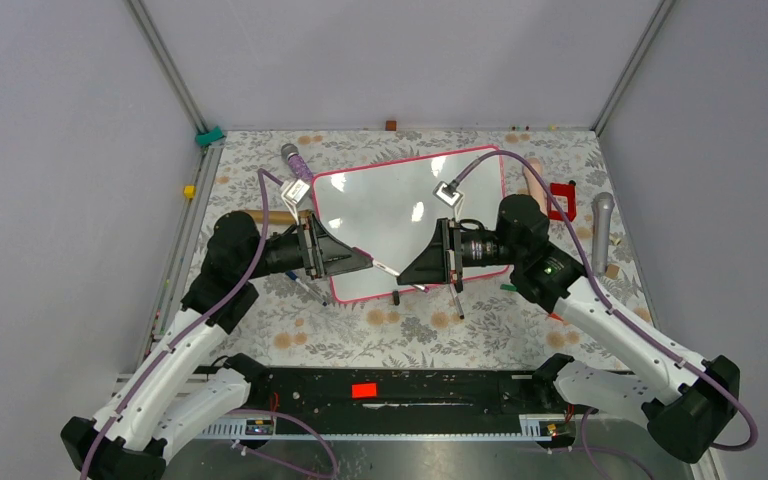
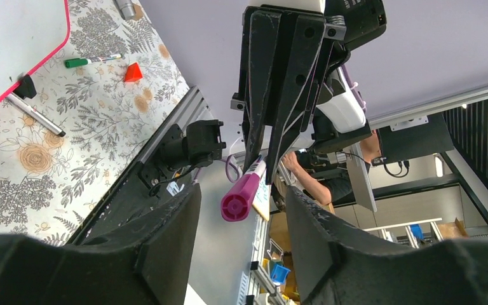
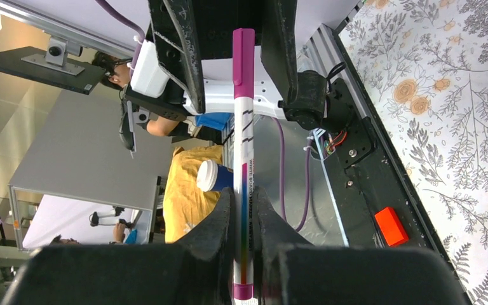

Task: Write a sentence on the whiteboard
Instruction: Open the whiteboard marker at the center of the board.

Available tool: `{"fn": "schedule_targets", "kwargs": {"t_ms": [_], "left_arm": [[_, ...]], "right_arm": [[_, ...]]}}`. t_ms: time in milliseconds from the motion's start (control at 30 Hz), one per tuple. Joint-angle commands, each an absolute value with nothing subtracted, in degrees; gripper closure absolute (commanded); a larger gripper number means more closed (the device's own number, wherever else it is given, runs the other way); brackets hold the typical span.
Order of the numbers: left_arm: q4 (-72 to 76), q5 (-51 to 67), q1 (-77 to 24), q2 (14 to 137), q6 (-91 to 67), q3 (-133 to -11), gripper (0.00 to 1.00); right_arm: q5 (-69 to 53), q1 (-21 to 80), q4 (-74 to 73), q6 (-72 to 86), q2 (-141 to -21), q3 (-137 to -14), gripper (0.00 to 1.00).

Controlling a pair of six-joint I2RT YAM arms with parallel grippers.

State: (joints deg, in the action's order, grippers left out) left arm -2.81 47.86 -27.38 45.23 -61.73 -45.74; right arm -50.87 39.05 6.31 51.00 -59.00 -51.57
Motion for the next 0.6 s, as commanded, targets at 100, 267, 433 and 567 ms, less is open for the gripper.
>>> {"fn": "schedule_targets", "kwargs": {"t_ms": [100, 267, 433, 567], "left_arm": [[3.28, 50.18, -27.39, 45.65, -62.93, -45.31, 0.62], [3.65, 50.61, -27.62, 46.21, -62.64, -45.20, 0.93], [3.54, 50.44, -27.72, 46.34, -61.76, -44.74, 1.00], [3.26, 50.31, -27.73, 46.32, -61.03, -44.91, 1.00]], "right_arm": [[-54.60, 38.84, 10.18, 52.73, -59.94, -53.04, 1.00], [-54.78, 38.85, 9.54, 52.43, -60.56, -53.00, 1.00], [-53.61, 38.83, 8.28, 50.72, -60.34, -52.65, 1.00], [-52.53, 38.79, 8.09, 50.19, -60.11, -52.65, 0.71]]}}
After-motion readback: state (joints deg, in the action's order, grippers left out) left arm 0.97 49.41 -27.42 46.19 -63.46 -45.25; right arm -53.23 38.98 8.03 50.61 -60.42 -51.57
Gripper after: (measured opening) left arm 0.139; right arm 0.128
